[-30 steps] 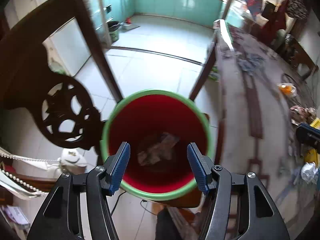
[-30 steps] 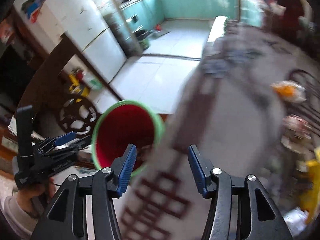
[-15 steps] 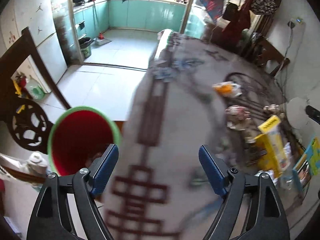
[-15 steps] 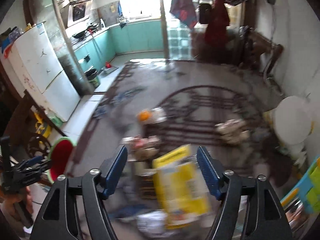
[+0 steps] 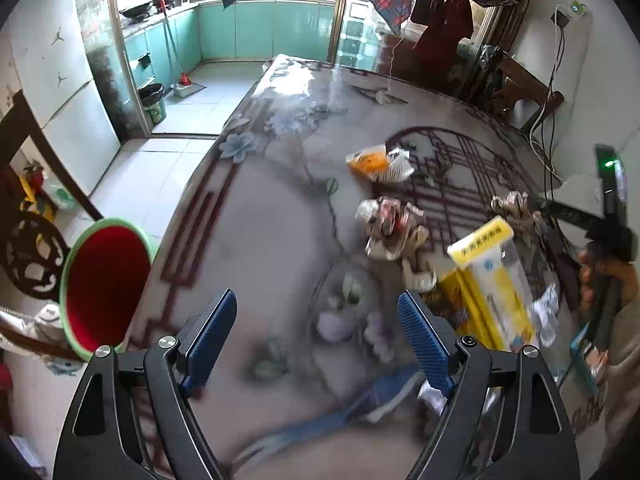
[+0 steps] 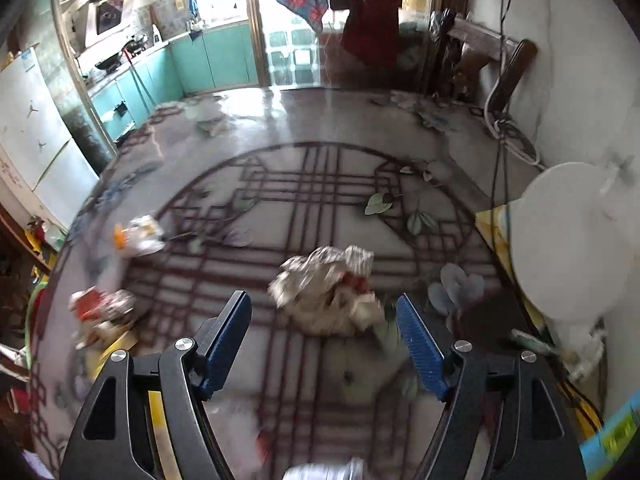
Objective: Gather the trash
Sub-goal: 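Grasp the crumpled paper with the left gripper while the right gripper grasps crumpled newspaper, then carry both crumpled papers over the red bucket with both grippers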
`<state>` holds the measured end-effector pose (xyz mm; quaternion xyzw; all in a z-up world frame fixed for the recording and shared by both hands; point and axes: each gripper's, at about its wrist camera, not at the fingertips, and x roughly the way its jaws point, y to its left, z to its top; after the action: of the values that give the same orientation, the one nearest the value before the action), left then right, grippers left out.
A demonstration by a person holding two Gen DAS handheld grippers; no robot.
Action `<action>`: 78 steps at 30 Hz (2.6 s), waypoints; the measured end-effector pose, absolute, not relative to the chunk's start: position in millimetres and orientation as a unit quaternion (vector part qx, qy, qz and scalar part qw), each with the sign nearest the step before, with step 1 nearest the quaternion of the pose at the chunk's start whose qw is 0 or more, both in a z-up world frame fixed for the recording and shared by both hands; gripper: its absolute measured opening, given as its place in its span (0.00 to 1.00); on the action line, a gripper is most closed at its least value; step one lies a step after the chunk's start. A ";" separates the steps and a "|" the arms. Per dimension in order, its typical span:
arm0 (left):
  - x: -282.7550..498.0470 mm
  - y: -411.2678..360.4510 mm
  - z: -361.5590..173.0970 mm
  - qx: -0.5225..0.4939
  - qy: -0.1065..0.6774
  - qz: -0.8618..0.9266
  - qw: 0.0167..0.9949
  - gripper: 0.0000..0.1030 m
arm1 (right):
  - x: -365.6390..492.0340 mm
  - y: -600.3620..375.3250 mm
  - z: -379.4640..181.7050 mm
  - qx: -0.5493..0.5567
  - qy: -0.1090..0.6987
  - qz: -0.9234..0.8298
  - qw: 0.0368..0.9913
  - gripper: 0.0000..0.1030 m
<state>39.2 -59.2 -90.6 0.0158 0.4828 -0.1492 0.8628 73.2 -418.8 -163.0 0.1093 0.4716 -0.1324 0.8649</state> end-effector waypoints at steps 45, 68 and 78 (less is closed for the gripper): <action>61.3 -79.3 -78.9 -0.005 0.463 -0.160 0.872 0.38 | 28.4 -309.5 -60.6 0.119 0.389 -0.054 0.912 0.40; 36.2 12.4 -57.0 -0.039 0.420 -0.120 0.899 0.39 | 20.3 -180.0 -36.8 0.063 0.384 0.011 0.921 0.41; 51.9 72.8 -59.8 -0.051 0.421 -0.100 0.900 0.39 | 40.2 -107.8 -33.9 0.047 0.390 0.029 0.919 0.41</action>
<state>51.9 72.8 -59.8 -0.0505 0.4214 -0.0996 0.9000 40.2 -107.8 -33.9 0.0467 0.3895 0.0289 0.9194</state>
